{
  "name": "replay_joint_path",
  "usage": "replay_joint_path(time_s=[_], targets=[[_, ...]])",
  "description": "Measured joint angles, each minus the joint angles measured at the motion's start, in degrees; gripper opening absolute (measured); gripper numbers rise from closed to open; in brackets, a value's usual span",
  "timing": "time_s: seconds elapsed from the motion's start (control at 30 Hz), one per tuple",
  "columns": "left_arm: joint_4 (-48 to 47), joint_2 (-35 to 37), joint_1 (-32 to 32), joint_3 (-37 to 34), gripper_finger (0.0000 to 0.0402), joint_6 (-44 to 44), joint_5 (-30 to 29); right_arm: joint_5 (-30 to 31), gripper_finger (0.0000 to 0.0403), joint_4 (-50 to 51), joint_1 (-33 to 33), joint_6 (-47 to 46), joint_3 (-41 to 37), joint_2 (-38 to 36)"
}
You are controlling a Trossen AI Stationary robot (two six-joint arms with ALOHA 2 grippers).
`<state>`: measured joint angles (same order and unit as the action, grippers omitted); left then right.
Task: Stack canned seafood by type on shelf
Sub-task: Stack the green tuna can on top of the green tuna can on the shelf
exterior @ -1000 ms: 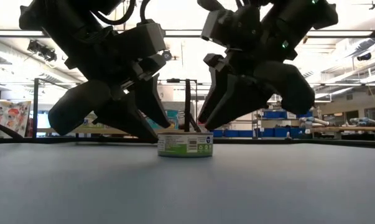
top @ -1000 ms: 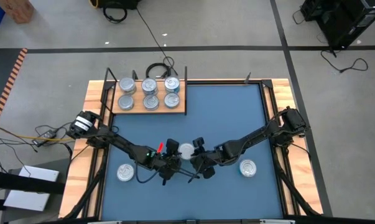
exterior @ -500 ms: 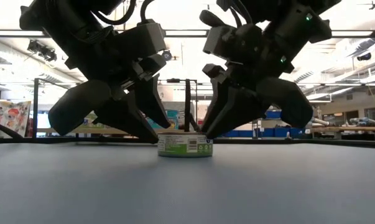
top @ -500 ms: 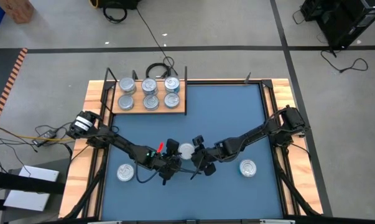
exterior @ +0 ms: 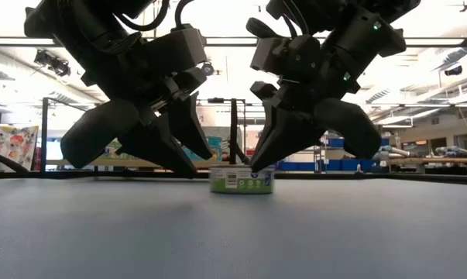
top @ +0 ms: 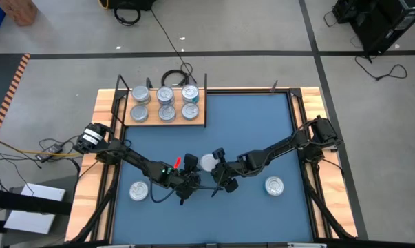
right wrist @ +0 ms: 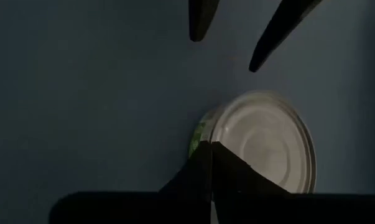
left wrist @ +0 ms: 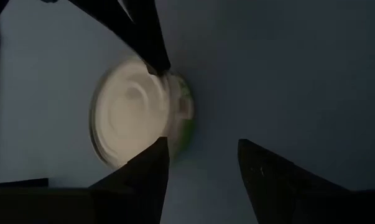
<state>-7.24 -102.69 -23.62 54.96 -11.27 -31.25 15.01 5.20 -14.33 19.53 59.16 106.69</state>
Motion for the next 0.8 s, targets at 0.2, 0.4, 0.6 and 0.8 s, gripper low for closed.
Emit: replay_joint_path(time_s=[0.2,0.4,0.6,0.8], targets=[[-1.4,0.0,-0.1,0.0,0.0194,-0.3,-0.7,-1.4,0.0005,-2.9,0.2,-3.5,-0.1,0.1],[-1.7,0.0,-0.2,0.0,0.0194,-0.3,-1.8,-1.9,0.0002,-5.9,0.2,-8.9,-0.1,0.1],[-1.3,0.0,-1.2,0.0,0.0194,-2.4,-6.1,-1.9,0.0002,-7.0,0.3,-17.8,-0.1,0.1],[0.1,0.0,-2.2,0.0,0.0194,-3.6,-8.0,-1.9,0.0001,-9.4,0.3,-23.3,-0.1,0.1]])
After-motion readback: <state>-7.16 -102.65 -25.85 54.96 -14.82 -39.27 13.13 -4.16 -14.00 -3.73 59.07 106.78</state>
